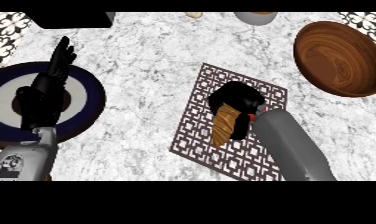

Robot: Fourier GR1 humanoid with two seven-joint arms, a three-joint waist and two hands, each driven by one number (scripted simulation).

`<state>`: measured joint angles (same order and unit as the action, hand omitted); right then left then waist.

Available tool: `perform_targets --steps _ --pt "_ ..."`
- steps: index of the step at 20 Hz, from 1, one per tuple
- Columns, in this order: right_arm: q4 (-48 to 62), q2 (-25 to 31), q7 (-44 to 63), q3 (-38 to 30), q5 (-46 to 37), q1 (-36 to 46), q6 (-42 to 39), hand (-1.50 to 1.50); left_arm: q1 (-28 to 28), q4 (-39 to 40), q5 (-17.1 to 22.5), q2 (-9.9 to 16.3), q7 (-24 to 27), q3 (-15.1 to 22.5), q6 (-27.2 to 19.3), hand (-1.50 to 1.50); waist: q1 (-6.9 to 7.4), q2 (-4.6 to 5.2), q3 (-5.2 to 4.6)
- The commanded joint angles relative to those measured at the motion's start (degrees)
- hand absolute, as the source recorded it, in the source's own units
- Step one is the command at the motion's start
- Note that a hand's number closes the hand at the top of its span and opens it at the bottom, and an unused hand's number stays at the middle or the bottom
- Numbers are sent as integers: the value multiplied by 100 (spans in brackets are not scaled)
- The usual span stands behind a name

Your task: Pick the croissant from the placemat and place it in the bowl

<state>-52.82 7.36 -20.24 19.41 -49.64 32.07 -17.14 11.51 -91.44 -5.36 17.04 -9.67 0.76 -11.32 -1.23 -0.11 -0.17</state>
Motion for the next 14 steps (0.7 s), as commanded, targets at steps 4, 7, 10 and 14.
perform_targets --steps 4,7,10,14 --pt "157 -714 3131 -1700 410 479 1554 150 -8 -65 -31 21 -24 5 -7 0 66 -34 15" --pt "-196 -725 4092 -1976 586 1105 2543 150 65 -19 -15 -55 -2 102 43 0 264 -37 10" --pt "-253 -731 5106 -1950 378 1533 3656 150 142 -96 30 -10 -48 145 166 0 476 -19 8" --pt "-69 -734 6663 -1664 -413 2192 4619 150 222 38 -60 -107 -95 247 129 0 377 1 0"
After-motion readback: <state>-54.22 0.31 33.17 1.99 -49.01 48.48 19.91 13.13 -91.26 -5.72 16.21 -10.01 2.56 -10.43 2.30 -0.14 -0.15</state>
